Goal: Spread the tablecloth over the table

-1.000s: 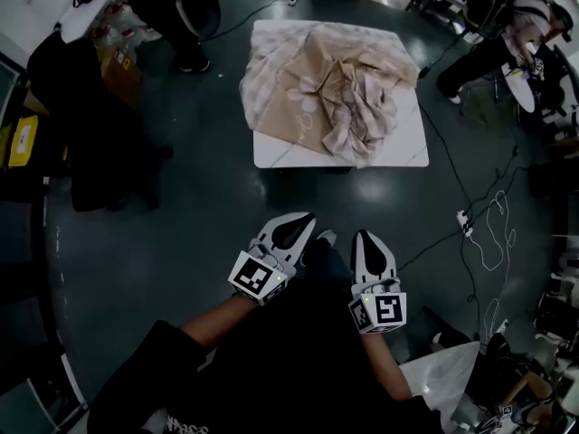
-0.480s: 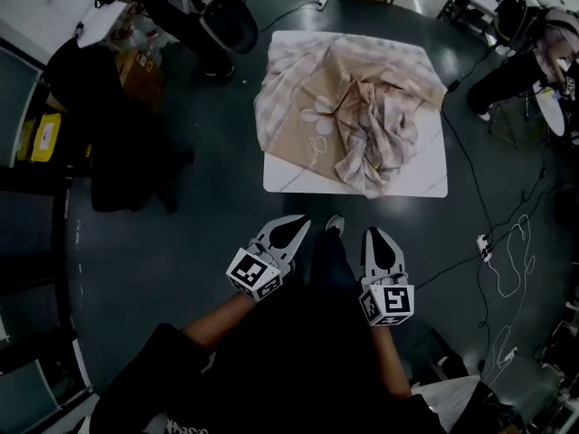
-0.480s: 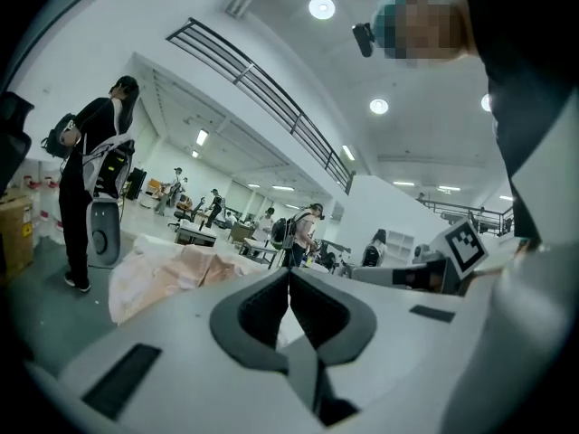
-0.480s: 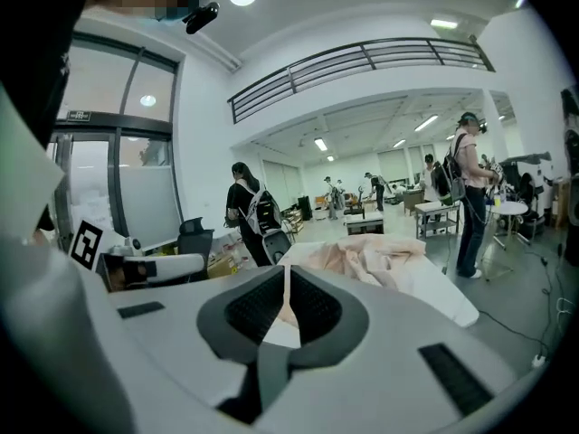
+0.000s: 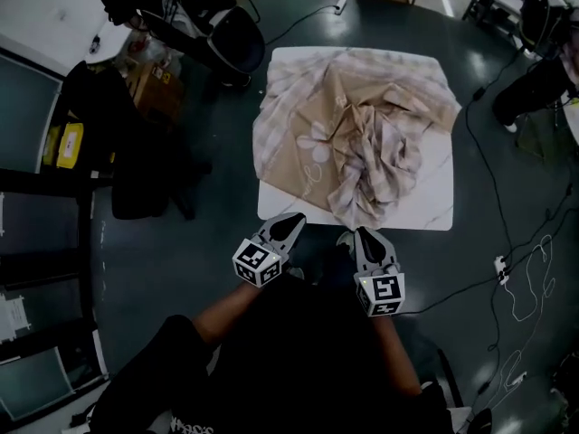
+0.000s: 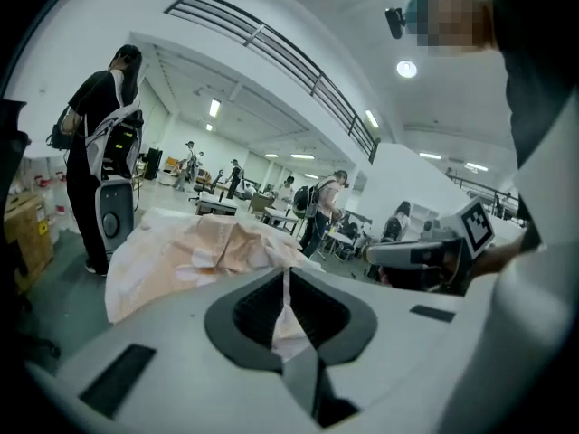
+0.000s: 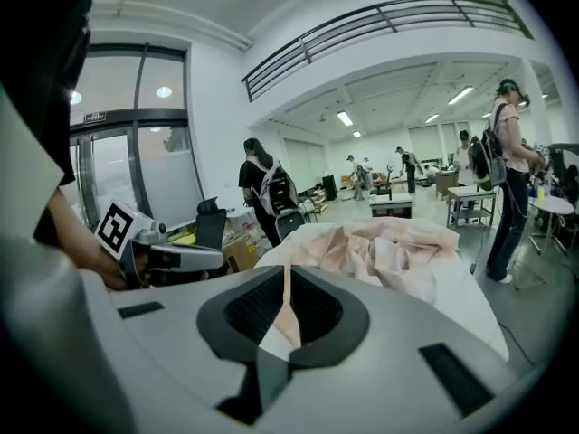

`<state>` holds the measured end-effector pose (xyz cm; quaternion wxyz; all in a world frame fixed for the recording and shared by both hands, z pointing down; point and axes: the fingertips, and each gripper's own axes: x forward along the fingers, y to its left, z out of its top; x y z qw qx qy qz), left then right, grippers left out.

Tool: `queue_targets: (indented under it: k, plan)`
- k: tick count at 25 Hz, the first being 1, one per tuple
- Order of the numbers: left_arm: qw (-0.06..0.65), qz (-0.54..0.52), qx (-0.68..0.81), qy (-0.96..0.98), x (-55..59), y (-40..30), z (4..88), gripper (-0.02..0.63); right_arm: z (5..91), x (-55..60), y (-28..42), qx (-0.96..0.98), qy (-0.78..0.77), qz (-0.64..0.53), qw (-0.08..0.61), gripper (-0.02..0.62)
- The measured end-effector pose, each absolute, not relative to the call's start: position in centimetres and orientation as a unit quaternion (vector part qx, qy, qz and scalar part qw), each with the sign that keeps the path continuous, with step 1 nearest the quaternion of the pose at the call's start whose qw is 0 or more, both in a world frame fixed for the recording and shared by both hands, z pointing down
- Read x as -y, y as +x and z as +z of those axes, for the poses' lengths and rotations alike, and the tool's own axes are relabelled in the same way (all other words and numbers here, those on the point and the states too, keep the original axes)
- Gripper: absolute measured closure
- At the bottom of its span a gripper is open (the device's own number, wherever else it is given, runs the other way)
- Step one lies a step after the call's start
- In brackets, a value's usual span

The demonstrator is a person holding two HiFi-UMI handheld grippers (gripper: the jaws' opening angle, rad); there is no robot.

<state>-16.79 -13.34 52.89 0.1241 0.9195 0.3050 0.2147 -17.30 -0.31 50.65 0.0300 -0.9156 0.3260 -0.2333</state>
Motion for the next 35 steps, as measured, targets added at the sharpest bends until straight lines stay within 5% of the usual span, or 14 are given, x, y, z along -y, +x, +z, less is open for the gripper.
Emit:
queue_targets:
  k: [9,17,27,35]
  plan:
    - [0.027,0.301,-0.28,0.911,14.3,-11.6,62.4,0.588,61.0,0.6,-13.0,-0.357,-0.87,-0.341,-0.007,0.495]
    - [-0.042,0.405,-0.297,0.864,13.4,-7.4,72.5,0.586,68.8,0.8,-12.7,-0.277,-0.846,-0.452,0.049,0.449]
    - [-0.064,0.456,-0.285,0.841,19.8,-8.8,76.2,0.58,70.9,-0.1,-14.0,-0.217,-0.844,-0.486,0.063,0.561]
    - [-0.062,0.478,-0.245,0.841,31.1,-10.5,75.0,0.58,70.3,3.2,-16.2,-0.243,-0.847,-0.471,0.044,0.574]
